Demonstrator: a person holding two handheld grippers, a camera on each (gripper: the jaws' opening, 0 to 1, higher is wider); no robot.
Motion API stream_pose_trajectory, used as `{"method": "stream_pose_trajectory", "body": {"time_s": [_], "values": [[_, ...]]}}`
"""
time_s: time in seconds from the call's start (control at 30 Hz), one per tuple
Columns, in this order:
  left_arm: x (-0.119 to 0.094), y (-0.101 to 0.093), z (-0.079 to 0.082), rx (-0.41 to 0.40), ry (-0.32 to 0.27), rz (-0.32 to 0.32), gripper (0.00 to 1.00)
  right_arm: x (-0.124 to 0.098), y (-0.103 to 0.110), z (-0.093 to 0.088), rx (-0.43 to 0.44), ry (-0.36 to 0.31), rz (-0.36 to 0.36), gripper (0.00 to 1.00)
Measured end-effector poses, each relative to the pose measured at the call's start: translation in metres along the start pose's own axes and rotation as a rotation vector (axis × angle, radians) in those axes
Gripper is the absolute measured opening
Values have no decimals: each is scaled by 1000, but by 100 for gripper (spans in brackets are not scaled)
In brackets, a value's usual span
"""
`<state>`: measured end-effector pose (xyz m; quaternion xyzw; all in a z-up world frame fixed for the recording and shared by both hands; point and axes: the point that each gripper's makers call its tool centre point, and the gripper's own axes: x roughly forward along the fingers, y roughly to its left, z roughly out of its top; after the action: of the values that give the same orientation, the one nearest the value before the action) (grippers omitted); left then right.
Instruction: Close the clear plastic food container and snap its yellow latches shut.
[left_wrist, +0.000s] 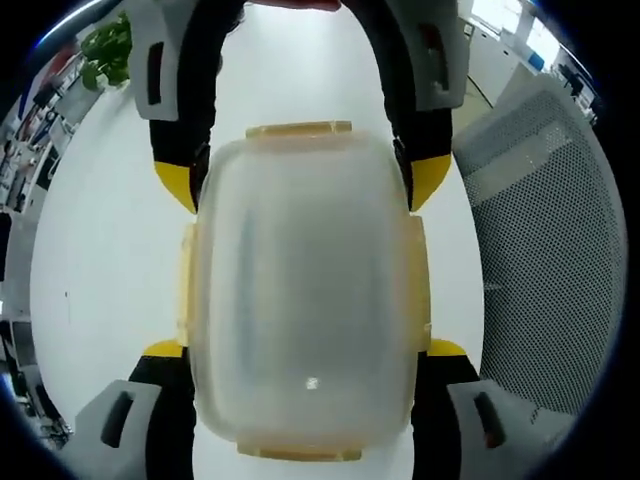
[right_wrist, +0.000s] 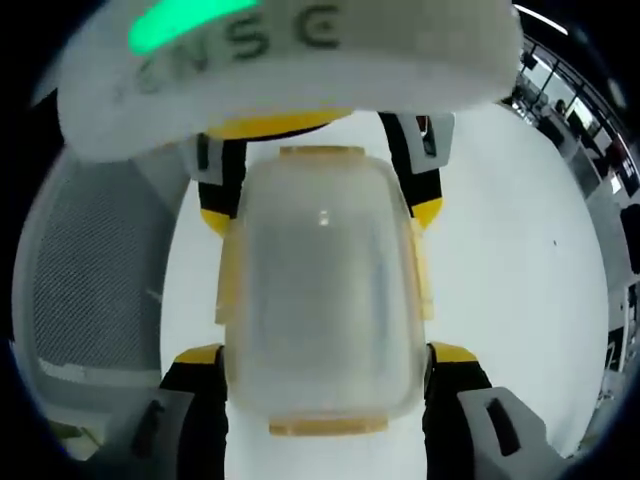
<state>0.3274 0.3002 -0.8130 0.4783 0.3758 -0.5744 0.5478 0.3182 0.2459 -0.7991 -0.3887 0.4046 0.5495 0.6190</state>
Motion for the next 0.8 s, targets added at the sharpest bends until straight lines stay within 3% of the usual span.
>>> {"method": "stream_pose_trajectory", "body": {"time_s": [0.27, 0.37, 0.57, 0.7, 0.8], "values": [[1, 0, 0, 3, -4, 11, 91, 0, 0, 0, 1, 2, -3, 81], [3, 0, -4, 52, 18, 36, 92, 0, 0, 0, 0, 13, 0, 81], [1, 0, -11, 62, 20, 30, 92, 2, 0, 6, 11, -6, -6, 81], [-3, -5, -15, 57, 14, -11, 92, 4, 3, 12, 18, -16, 3, 80], [-10, -11, -13, -11, -19, -65, 89, 5, 5, 13, -18, 4, 6, 80]]}}
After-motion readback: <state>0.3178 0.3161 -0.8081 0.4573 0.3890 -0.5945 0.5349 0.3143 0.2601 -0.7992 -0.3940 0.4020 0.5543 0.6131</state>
